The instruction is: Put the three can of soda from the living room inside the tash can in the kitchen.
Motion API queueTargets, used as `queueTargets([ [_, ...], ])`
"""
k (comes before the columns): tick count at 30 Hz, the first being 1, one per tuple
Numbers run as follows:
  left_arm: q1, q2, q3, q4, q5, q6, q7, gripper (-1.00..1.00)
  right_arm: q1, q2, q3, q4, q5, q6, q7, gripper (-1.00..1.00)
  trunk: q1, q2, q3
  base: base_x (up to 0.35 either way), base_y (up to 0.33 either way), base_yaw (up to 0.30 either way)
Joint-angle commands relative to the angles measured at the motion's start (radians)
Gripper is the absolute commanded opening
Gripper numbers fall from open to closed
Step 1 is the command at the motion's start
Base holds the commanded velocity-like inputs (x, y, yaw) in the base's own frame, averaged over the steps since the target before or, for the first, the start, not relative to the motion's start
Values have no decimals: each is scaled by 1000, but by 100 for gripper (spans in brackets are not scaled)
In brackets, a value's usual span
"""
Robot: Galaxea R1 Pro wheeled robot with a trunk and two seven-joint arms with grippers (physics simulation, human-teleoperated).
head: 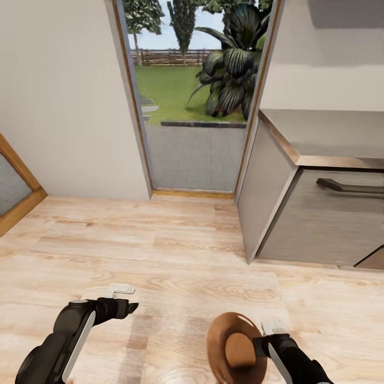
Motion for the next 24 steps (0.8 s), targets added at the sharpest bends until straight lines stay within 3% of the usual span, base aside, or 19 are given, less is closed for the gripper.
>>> queueTargets([
  [1,0,0,0,0,0,0,0,100,0,1,5,-15,-7,4,-2,-100,-4,7,3,0,0,0],
  [5,0,0,0,0,0,0,0,100,0,12,39,-106,-7,84,-2,-100,-19,35,16,0,0,0],
  [6,0,0,0,12,0,-22,4,100,-2,61,98,-546,15,511,-3,-100,-23,42,19,0,0,0],
  [10,-1,0,0,14,-2,-36,4,100,-2,61,99,-568,18,534,-3,-100,-39,70,31,0,0,0],
  [15,-1,-1,0,15,-5,-46,6,100,-1,62,97,-579,68,544,-3,-100,-58,105,47,0,0,0],
  [24,-1,-1,0,16,-7,-49,6,100,-1,64,101,-586,83,572,-1,-100,-92,168,75,0,0,0],
])
